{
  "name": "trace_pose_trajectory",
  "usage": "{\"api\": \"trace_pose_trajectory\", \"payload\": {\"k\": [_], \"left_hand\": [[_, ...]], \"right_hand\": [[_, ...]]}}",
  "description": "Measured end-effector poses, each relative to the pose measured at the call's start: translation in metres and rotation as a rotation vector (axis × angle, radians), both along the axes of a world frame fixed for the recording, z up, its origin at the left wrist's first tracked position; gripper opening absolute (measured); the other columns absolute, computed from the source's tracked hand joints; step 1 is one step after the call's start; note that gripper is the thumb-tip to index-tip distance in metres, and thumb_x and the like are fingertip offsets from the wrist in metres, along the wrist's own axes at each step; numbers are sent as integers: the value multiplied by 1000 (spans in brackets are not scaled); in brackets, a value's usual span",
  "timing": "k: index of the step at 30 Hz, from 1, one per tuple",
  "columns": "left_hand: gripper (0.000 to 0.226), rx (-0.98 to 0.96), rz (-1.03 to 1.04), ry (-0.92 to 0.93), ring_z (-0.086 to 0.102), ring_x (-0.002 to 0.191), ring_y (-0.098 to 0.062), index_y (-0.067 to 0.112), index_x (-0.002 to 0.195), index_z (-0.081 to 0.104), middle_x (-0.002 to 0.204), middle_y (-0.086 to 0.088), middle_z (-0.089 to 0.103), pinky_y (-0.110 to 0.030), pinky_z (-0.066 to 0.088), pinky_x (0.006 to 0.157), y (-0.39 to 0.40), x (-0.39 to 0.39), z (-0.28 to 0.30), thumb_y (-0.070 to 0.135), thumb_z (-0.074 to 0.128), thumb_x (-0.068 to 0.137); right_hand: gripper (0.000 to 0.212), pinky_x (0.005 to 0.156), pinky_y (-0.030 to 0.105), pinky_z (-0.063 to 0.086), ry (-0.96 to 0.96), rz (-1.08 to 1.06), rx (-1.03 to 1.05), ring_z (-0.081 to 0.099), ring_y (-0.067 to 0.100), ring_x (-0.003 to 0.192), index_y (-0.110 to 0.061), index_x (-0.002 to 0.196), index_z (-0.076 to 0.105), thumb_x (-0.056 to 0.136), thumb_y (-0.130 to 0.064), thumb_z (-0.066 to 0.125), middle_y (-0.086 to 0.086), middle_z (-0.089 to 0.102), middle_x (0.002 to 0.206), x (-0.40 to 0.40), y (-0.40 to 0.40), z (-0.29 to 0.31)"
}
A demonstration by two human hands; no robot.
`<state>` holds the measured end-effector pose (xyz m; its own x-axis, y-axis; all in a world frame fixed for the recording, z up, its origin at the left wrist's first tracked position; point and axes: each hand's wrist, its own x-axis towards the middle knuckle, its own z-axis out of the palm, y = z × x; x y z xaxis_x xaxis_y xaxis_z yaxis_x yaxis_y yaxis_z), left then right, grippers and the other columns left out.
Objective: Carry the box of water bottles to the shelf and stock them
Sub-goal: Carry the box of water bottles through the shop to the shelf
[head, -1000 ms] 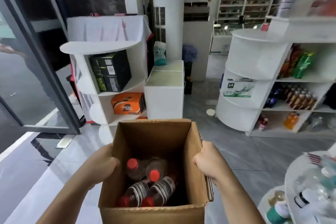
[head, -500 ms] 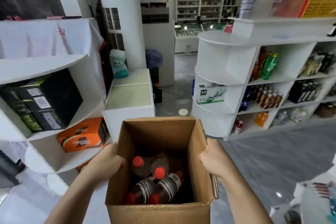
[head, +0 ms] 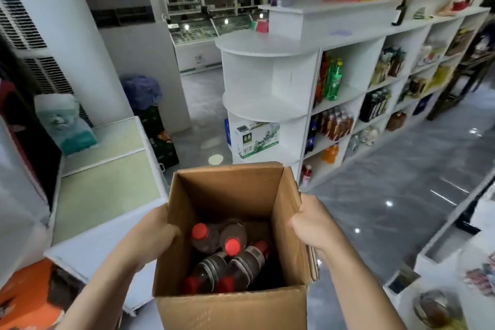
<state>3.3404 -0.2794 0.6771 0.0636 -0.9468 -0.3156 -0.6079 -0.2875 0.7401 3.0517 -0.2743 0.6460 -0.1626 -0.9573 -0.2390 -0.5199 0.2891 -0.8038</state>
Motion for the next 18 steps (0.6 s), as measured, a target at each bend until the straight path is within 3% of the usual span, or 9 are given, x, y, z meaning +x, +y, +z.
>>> {"api": "trace_pose_trajectory", "payload": {"k": [3,8,16,18], "left_hand": [[23,-15,-59,-3,71,79,-38,6,86,66,79,-19,74,-54,59,72,-66,-3,-3,-2,56,67],[26,-8,-133,27,71,81,-36,5,90,66,83,-17,74,-53,59,74,-153,-25,-11,-10,54,73],[30,24,-177,63,73,77,-31,11,86,69,76,-11,77,-52,60,75,-281,-84,-42,-10,56,69],[28,37,-187,58,73,78,-31,11,86,69,77,-10,76,-53,59,77,-310,-104,-48,-1,58,62]], "right_hand": [[29,56,28,29,-47,-84,-15,42,20,62,-20,63,37,74,7,42,0,39,64,-2,-41,4],[29,57,28,29,-45,-165,-8,44,21,62,-20,63,38,73,7,41,2,41,64,-18,-104,0],[41,51,25,27,-20,-160,10,42,14,58,-30,63,35,79,7,41,-5,42,62,-73,-222,-17],[39,51,25,28,-18,-154,33,42,14,58,-29,64,36,81,6,42,-3,41,63,-92,-250,-24]]}}
